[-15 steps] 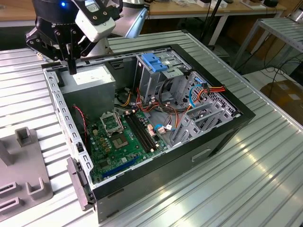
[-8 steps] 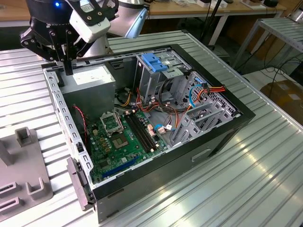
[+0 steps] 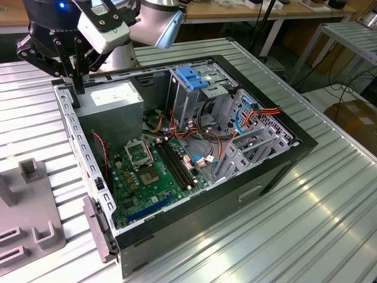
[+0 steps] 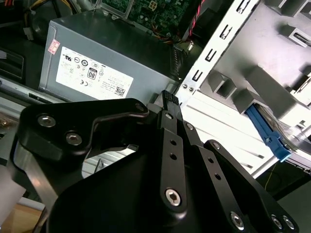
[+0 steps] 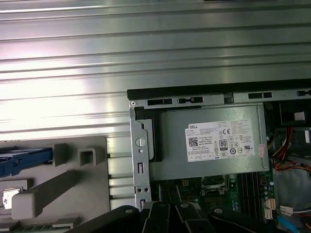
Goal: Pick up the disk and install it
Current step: 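Reach for the disk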
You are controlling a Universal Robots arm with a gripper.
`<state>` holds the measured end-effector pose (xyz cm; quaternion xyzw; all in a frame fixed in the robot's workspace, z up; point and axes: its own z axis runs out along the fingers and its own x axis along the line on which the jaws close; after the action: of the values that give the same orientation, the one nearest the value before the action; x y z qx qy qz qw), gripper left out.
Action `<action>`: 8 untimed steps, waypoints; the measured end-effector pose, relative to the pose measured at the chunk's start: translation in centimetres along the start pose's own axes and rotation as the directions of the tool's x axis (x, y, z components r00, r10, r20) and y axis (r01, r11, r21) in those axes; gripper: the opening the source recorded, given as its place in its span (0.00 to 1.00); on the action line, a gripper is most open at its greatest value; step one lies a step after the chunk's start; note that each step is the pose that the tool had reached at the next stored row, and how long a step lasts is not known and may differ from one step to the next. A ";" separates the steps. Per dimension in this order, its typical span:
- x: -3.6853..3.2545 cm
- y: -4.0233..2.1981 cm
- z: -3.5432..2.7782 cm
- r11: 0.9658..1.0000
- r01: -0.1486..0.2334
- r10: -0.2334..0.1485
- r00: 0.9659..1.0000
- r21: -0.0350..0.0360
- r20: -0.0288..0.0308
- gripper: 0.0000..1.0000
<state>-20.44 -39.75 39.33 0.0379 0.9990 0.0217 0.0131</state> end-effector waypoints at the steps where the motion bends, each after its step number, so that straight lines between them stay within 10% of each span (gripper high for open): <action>1: 0.10 0.00 0.00 1.000 0.000 0.000 1.000 0.000 0.000 0.10; 8: 0.92 -0.01 -0.03 1.000 0.000 0.000 1.000 0.000 0.000 0.10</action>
<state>-21.36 -39.69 39.33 0.0378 0.9990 0.0217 0.0130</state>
